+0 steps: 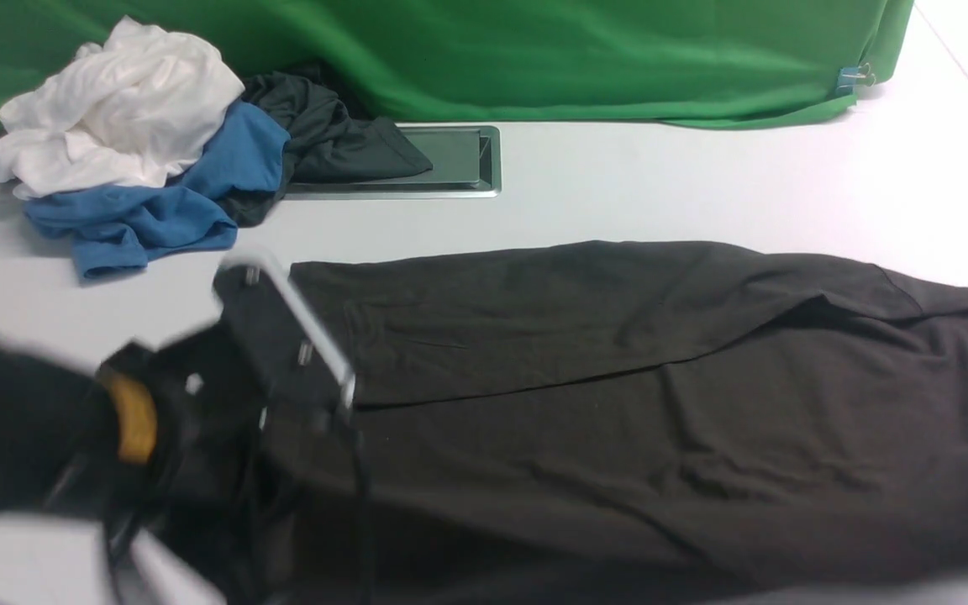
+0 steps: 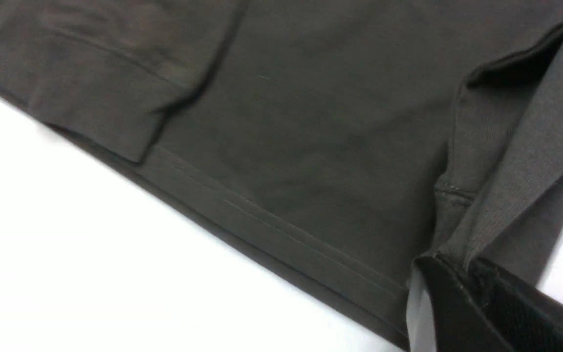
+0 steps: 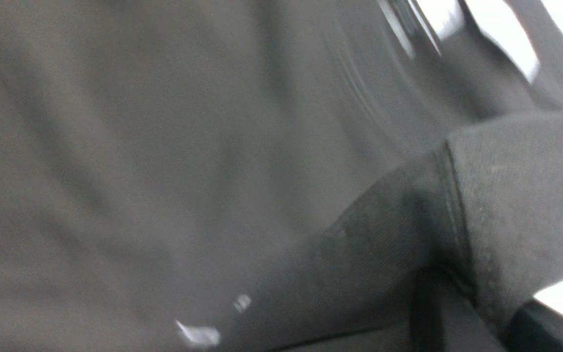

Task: Fold a long-sleeved shirt on a white desktop.
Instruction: 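Fold the black garment in half by bringing its near edge over to the far edge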

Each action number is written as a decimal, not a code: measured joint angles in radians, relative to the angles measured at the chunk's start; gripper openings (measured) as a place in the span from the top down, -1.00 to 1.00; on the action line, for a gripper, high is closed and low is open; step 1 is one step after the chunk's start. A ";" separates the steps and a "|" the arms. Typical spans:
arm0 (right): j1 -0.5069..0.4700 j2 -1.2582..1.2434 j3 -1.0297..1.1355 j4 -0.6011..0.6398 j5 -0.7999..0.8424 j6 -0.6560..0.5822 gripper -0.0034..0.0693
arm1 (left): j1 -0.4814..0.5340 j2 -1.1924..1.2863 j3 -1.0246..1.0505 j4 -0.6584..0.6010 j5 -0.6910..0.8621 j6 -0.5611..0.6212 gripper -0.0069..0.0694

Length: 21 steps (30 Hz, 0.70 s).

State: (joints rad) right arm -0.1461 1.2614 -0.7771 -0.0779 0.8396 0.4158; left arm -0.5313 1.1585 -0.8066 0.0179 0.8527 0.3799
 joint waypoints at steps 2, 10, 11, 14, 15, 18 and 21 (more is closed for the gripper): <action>0.000 0.087 -0.078 0.011 -0.028 -0.018 0.72 | 0.054 0.075 -0.027 -0.018 -0.029 0.008 0.75; 0.000 0.394 -0.329 0.069 -0.044 -0.109 0.68 | 0.192 0.291 -0.127 -0.024 -0.119 0.016 0.75; 0.001 0.447 -0.378 0.088 -0.046 -0.128 0.68 | 0.216 0.332 -0.157 -0.024 -0.130 0.020 0.75; 0.001 0.505 -0.431 0.106 -0.049 -0.148 0.68 | 0.250 0.381 -0.192 -0.026 -0.142 0.029 0.75; 0.001 0.534 -0.461 0.117 -0.052 -0.155 0.68 | 0.268 0.404 -0.211 -0.027 -0.147 0.032 0.75; 0.001 0.571 -0.505 0.127 -0.051 -0.164 0.68 | 0.303 0.446 -0.251 -0.027 -0.152 0.039 0.75; 0.001 0.595 -0.552 0.134 -0.053 -0.172 0.68 | 0.333 0.484 -0.300 -0.035 -0.161 0.050 0.75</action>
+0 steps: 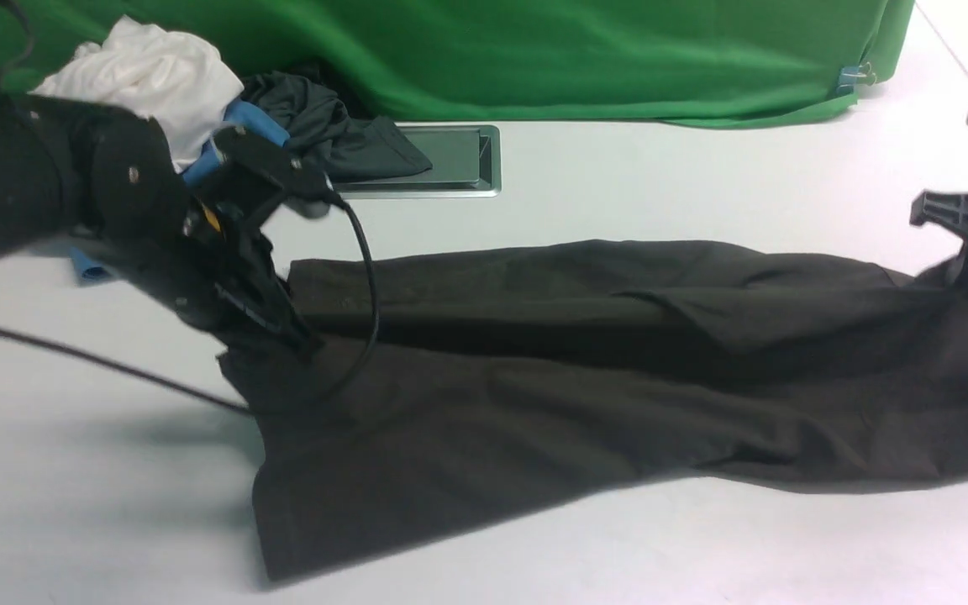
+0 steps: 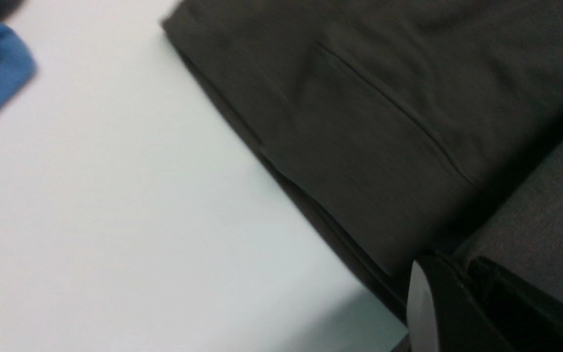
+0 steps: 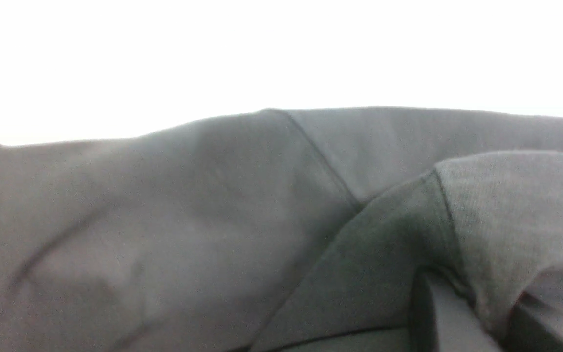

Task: Fold a long-sleeved shirt on a white desktop.
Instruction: 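Fold the black garment in half by bringing its near edge over to the far edge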

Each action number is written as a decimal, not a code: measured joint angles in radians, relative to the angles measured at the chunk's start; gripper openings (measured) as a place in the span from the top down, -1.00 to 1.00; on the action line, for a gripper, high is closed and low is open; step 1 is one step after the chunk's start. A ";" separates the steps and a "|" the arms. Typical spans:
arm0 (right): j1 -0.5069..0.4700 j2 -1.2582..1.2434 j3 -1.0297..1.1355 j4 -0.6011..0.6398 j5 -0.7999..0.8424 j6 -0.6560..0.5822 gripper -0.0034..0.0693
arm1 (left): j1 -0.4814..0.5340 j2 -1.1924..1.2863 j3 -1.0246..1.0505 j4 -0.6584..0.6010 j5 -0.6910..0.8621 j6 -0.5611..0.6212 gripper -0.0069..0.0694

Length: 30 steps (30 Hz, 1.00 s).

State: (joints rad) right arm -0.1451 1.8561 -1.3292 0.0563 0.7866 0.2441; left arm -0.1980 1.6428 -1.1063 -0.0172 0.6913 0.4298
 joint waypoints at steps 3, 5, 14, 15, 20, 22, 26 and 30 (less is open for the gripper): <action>0.000 0.000 -0.028 0.006 -0.021 -0.001 0.68 | 0.006 0.022 -0.022 0.000 -0.027 0.019 0.75; 0.000 0.005 -0.043 0.011 -0.034 -0.001 0.68 | 0.007 0.033 -0.029 0.001 -0.052 0.030 0.75; 0.000 0.132 -0.083 0.037 -0.121 -0.005 0.64 | 0.010 0.172 -0.108 0.049 -0.232 0.067 0.75; 0.000 0.139 -0.083 0.037 -0.136 -0.004 0.60 | 0.010 0.188 -0.116 0.050 -0.250 0.067 0.75; 0.000 0.159 -0.083 0.034 -0.190 -0.004 0.07 | 0.011 0.266 -0.129 0.060 -0.362 0.068 0.73; 0.000 0.153 -0.084 0.032 -0.185 -0.025 -0.18 | 0.012 0.282 -0.129 0.064 -0.395 0.071 0.68; 0.003 0.099 -0.084 0.030 -0.119 -0.090 -0.42 | 0.012 0.294 -0.130 0.087 -0.476 0.072 0.49; 0.068 -0.020 -0.054 0.021 -0.061 -0.139 -0.02 | 0.021 0.294 -0.132 0.134 -0.637 0.072 0.20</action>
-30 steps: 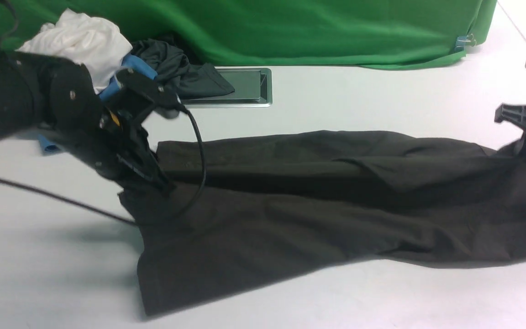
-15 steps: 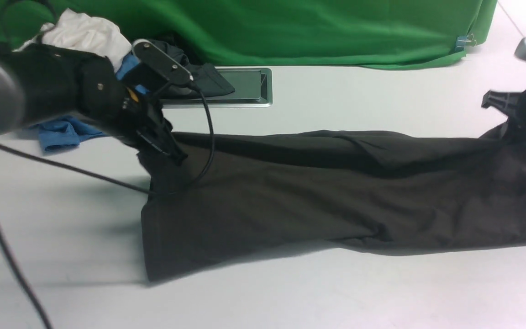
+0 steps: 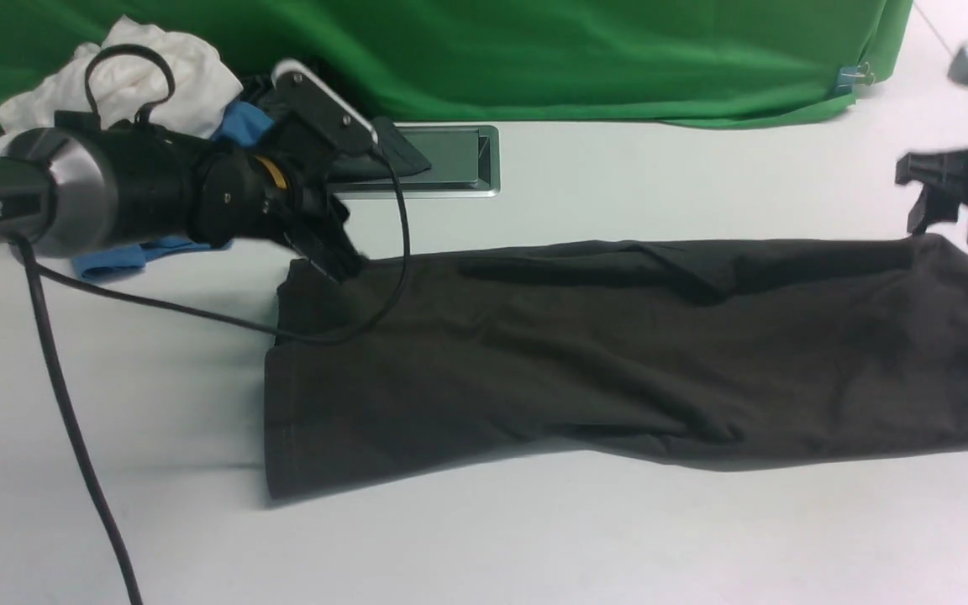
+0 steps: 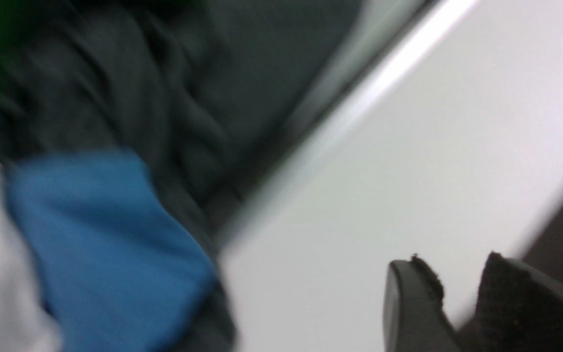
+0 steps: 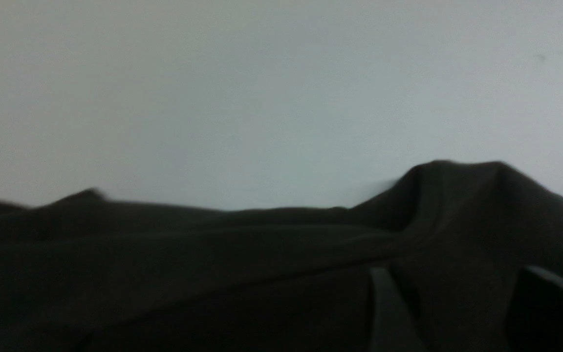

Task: Fold a long-sleeved shirt on a white desktop.
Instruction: 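Fold the black garment in half by bringing its near edge over to the far edge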

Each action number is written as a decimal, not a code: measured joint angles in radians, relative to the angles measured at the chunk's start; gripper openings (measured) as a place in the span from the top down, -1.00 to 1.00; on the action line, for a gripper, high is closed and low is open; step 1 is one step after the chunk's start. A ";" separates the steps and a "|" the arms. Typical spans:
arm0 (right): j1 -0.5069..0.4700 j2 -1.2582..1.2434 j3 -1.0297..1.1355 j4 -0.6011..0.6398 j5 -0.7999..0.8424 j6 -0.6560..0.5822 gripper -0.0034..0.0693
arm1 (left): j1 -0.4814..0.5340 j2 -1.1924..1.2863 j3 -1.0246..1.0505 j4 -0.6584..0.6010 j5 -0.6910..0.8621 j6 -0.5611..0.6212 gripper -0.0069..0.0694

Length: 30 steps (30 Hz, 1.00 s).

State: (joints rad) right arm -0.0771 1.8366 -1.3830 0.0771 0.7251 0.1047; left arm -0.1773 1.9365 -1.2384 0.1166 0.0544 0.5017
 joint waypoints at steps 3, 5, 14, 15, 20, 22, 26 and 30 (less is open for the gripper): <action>0.102 -0.054 0.051 0.003 -0.002 -0.076 0.46 | 0.010 -0.005 -0.006 -0.008 -0.035 -0.022 0.14; 0.197 -0.052 0.089 0.011 -0.031 -0.144 0.73 | 0.011 -0.022 -0.013 -0.043 0.009 -0.045 0.20; 0.277 0.170 0.010 0.023 -0.136 -0.178 0.83 | -0.021 -0.168 -0.011 -0.227 0.347 -0.039 0.77; 0.276 0.175 0.005 0.023 -0.135 -0.178 0.83 | -0.024 -0.172 -0.011 -0.231 0.358 -0.035 0.77; 0.271 0.281 -0.112 0.025 -0.256 -0.162 0.82 | -0.144 -0.246 0.051 -0.304 0.473 -0.008 0.77; 0.270 0.290 -0.150 0.025 -0.298 -0.154 0.82 | -0.180 -0.259 0.092 -0.313 0.518 -0.009 0.77; 0.258 0.262 -0.217 0.024 -0.228 -0.162 0.81 | -0.187 -0.267 0.167 -0.325 0.579 -0.013 0.77; 0.237 0.166 -0.208 0.008 -0.060 -0.177 0.81 | -0.152 -0.269 0.220 -0.385 0.635 -0.023 0.77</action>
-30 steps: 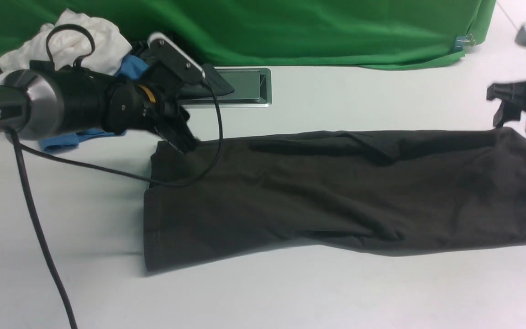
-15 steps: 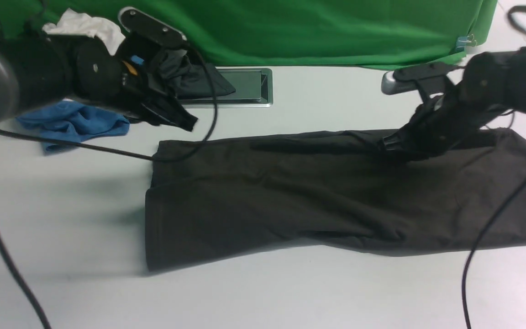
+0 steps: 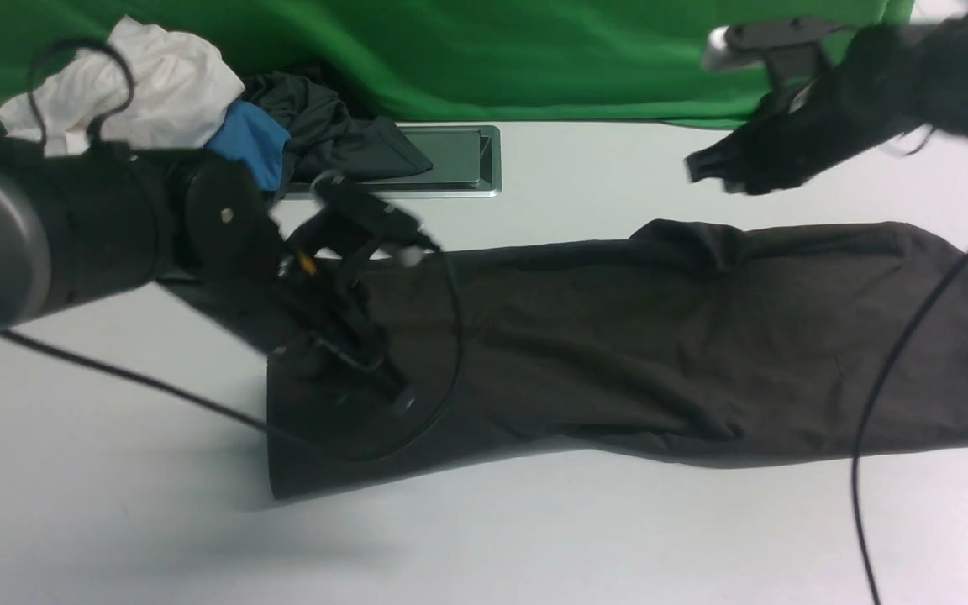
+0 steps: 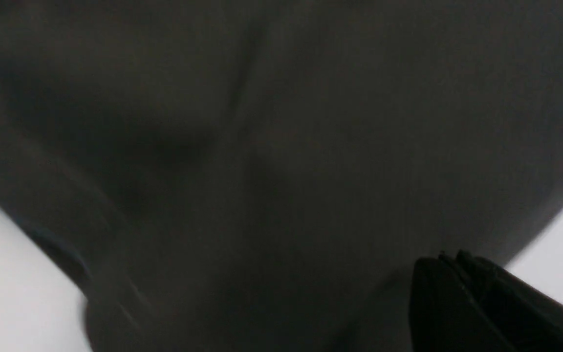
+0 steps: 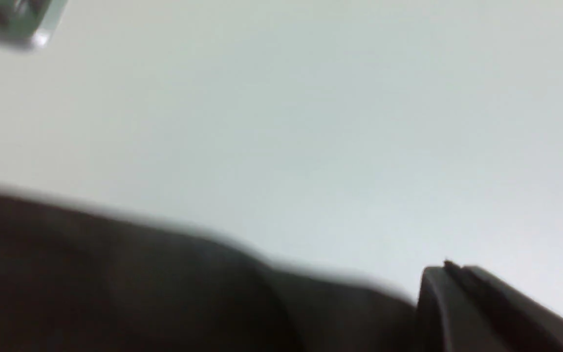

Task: Fold a long-sleeved shirt on a white desktop.
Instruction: 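Fold the black garment in half by bringing its near edge over to the far edge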

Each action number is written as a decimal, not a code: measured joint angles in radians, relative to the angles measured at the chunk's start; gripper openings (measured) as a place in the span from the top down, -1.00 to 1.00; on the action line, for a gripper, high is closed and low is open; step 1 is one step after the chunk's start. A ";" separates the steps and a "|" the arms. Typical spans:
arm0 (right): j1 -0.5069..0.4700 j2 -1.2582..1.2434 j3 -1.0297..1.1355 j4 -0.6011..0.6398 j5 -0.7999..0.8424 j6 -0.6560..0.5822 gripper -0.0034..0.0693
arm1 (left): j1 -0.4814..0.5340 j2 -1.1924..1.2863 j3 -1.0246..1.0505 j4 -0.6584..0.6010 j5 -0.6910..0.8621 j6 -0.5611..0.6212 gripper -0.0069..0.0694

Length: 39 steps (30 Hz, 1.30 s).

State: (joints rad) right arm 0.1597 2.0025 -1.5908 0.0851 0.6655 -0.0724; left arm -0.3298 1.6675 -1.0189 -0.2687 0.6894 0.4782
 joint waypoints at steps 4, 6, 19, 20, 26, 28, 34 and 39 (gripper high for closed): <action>-0.002 -0.101 0.094 0.013 0.079 -0.005 0.82 | 0.005 -0.004 0.053 -0.038 0.022 -0.004 0.77; 0.015 -0.118 0.141 0.053 0.091 -0.024 0.83 | 0.002 -0.004 0.077 -0.062 0.010 -0.004 0.77; 0.051 0.093 0.118 0.106 -0.004 -0.078 0.83 | 0.002 0.039 0.101 -0.042 0.049 -0.015 0.77; 0.051 0.093 0.119 0.106 -0.010 -0.078 0.83 | 0.002 0.039 0.101 -0.042 0.050 -0.015 0.77; 0.045 0.120 0.112 0.092 -0.348 -0.078 0.83 | 0.002 0.039 0.101 -0.008 0.044 -0.015 0.77; 0.036 0.130 0.110 0.090 -0.432 -0.078 0.81 | 0.002 0.039 0.101 0.028 0.043 -0.015 0.77; -0.007 0.079 0.110 0.087 -0.403 -0.086 0.72 | 0.002 0.005 0.103 0.124 0.062 -0.089 0.77; -0.092 -0.099 0.109 -0.019 -0.062 -0.116 0.68 | 0.002 -0.117 0.103 0.092 0.062 -0.102 0.77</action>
State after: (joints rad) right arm 0.0681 1.9036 -1.4817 0.0657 0.6037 -0.1888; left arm -0.3277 1.5500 -0.9155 -0.1766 0.7515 0.3766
